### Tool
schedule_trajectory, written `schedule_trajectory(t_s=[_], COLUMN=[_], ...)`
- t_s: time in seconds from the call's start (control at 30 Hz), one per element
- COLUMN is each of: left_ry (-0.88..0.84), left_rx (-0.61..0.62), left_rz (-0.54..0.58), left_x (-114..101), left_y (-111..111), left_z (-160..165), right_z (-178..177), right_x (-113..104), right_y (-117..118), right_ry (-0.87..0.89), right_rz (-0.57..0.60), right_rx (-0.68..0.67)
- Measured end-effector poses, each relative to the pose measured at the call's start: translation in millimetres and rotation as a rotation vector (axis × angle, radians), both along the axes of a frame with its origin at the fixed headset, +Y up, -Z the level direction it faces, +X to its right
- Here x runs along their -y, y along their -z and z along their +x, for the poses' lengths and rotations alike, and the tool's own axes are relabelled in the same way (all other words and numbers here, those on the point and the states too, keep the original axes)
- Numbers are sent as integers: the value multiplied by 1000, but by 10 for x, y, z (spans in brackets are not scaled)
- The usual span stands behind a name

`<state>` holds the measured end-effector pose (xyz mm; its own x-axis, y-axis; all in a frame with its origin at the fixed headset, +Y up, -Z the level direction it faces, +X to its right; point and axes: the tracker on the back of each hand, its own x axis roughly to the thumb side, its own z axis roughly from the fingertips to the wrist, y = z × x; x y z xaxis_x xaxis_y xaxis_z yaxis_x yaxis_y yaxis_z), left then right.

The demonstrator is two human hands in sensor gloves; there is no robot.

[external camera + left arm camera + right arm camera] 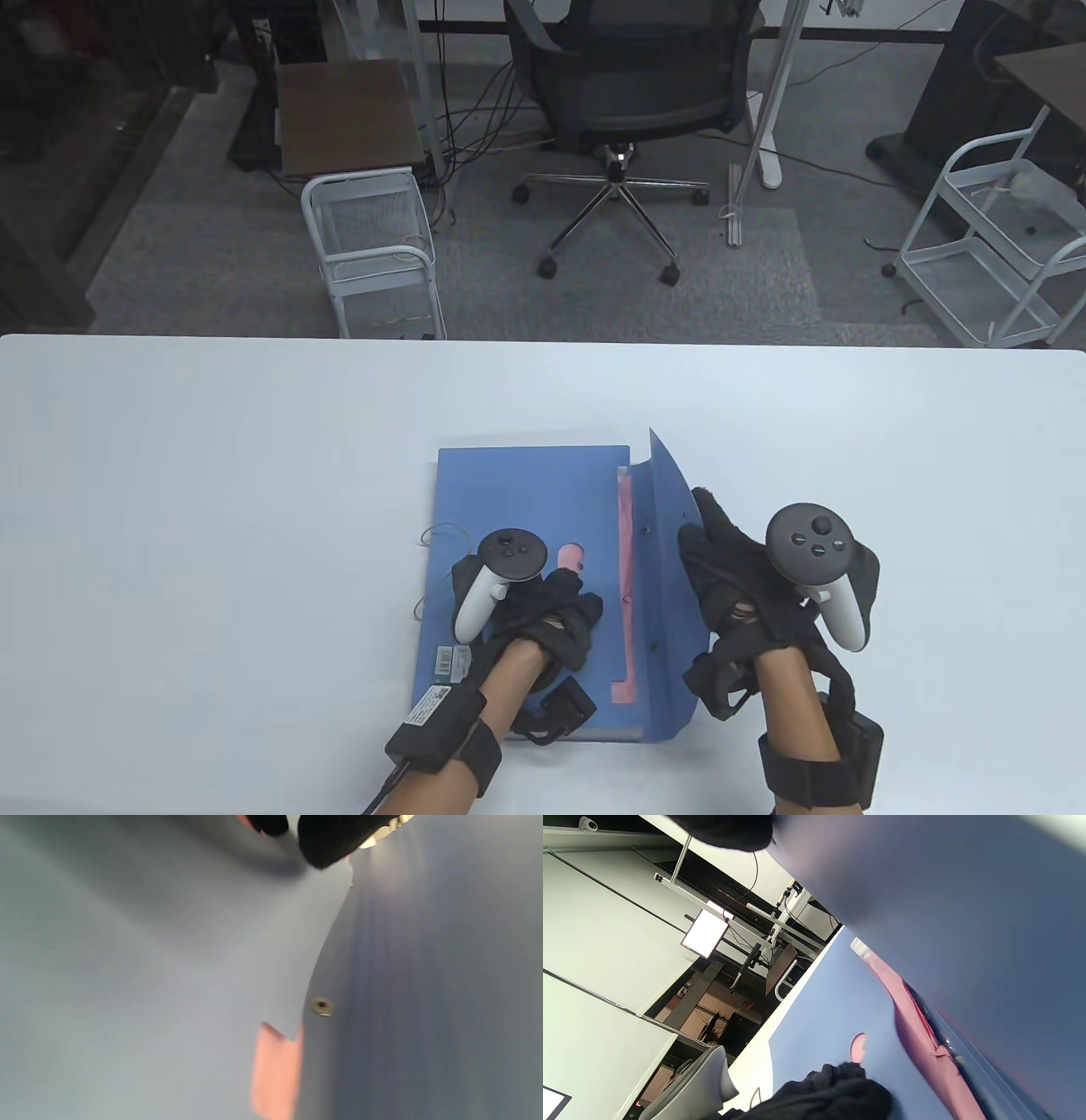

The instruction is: Sort materials into accordion folder compartments

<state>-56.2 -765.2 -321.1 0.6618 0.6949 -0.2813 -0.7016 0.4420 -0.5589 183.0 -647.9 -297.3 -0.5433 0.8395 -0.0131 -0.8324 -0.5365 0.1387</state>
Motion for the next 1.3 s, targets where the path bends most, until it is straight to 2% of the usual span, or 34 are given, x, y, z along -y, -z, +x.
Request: schedule_trajectory(t_s=[0.1,0.2,0.3,0.4,0.6,0.77,0.83,1.0,1.13,1.23,1.3], left_ry=[163,198,120,-27,-277,-407,-462,-527,-547,-487,-535], left_rx=[29,48,25,-27,-133,-222,-263,-443,-460,-452,-402], left_rz=[70,114,134,145,129,143,141,134,129,178,203], left_x=[-38,-69,-87,-112,-80,-38,-19,-12,-94,-211,-358], left_y=[-4,-12,-19,-18,-17,-18,-17,-15,-20,-25,-27], left_z=[46,22,-81,-281,-579,-736,-816,-1087,-1174,-1222,-1241], right_z=[5,-4,-49,-192,-702,-1145,-1217,-1302,-1264,-1213,-1167], right_x=[12,13,21,-7,-11,232,354,617,802,917,949], right_y=[5,2,-5,-26,-109,-167,-169,-177,-148,-126,-114], right_ry=[18,20,28,3,-275,-459,-518,-671,-771,-733,-698], right_rz=[-2,-8,-7,-20,-2,-82,-139,-162,-216,-234,-220], right_rx=[-7,-18,-46,-98,-210,-344,-372,-391,-402,-408,-399])
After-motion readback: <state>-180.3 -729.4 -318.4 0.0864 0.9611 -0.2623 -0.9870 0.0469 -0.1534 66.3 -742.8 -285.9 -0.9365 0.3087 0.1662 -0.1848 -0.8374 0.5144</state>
